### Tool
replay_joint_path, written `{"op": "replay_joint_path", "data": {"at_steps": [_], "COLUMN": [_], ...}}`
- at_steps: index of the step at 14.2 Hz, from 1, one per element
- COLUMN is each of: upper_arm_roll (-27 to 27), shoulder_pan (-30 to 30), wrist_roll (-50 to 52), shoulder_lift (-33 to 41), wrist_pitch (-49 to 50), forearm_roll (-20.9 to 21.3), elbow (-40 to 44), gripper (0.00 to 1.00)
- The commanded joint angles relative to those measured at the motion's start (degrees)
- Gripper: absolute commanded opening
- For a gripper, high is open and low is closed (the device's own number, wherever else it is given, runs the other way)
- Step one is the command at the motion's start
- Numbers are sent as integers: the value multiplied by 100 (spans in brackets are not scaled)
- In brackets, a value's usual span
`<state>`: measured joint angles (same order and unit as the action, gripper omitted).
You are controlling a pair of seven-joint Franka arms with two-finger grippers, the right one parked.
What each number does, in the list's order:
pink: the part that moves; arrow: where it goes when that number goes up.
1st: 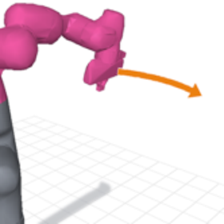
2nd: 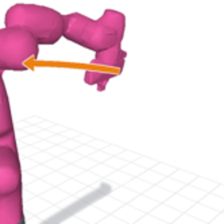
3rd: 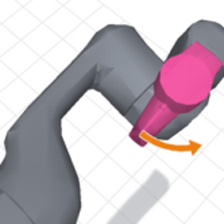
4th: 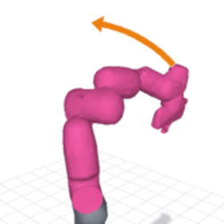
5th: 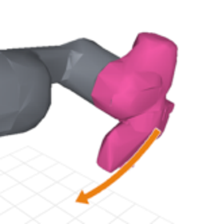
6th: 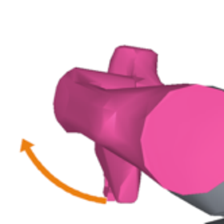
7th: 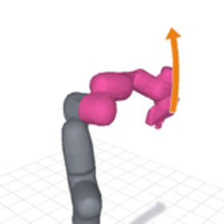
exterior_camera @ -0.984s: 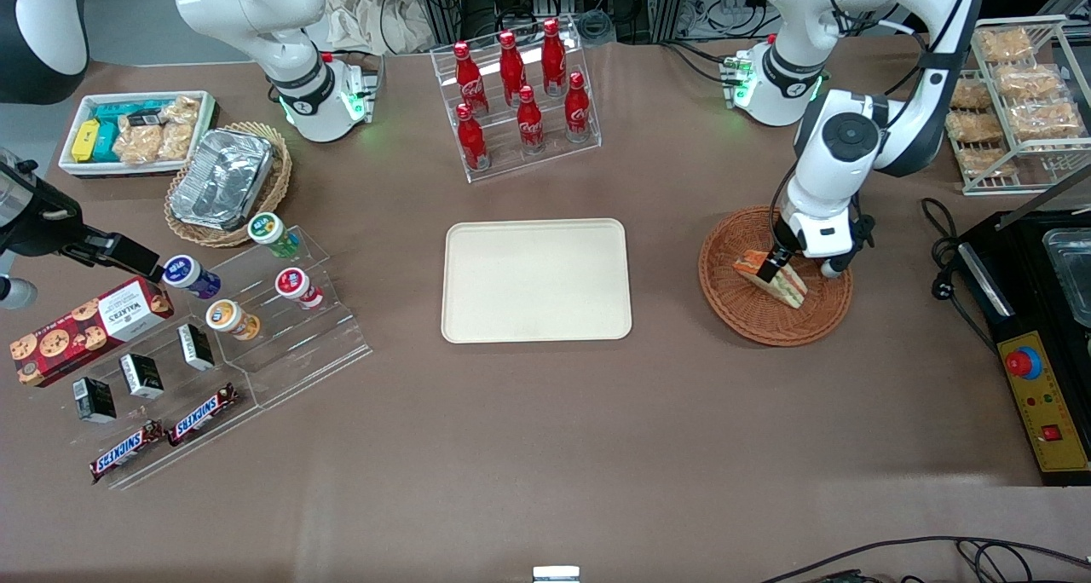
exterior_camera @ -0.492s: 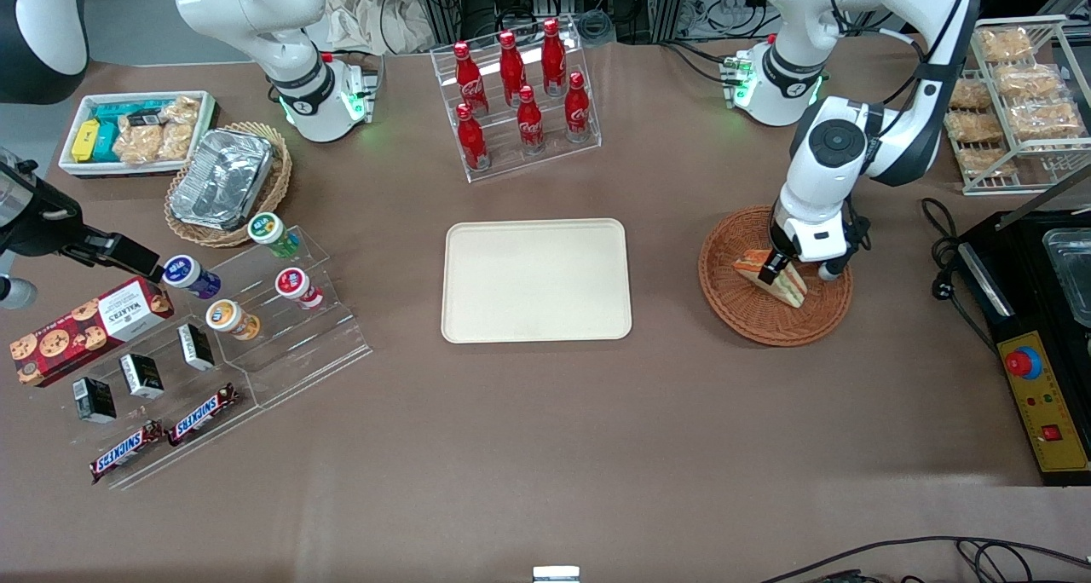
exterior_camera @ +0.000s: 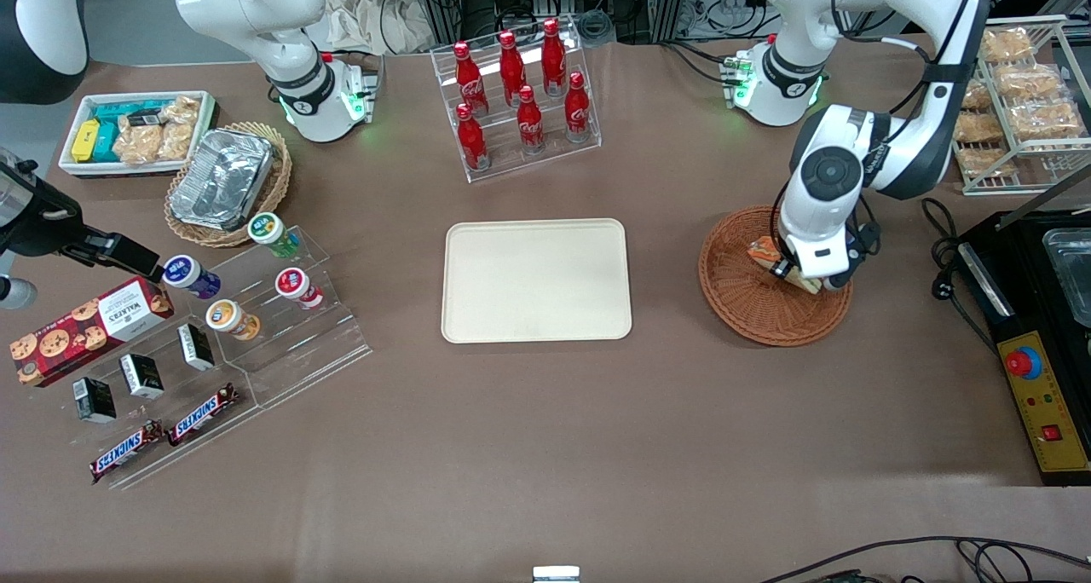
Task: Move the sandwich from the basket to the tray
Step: 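Close the left gripper on the wrapped sandwich, then lift the sandwich up out of the basket with the left gripper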
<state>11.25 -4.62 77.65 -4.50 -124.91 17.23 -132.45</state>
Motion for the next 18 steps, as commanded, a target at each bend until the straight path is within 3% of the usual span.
{"op": "replay_joint_path", "data": {"at_steps": [1,2,5,10,17,18], "upper_arm_roll": [44,35,0,-70,-1,95], "shoulder_pan": [23,23,75,198,120,102], "wrist_roll": [-503,-888,-2293,-4071,-4258,-4241], "shoulder_lift": [-157,-139,-183,-165,-112,-112], "wrist_pitch": [1019,1457,2995,4000,4062,4089], "forearm_roll": [-245,-464,-791,-1037,-1117,-1308], "elbow": [885,1209,2509,3663,3674,3673], "gripper": [8,0,0,0,0,0]}}
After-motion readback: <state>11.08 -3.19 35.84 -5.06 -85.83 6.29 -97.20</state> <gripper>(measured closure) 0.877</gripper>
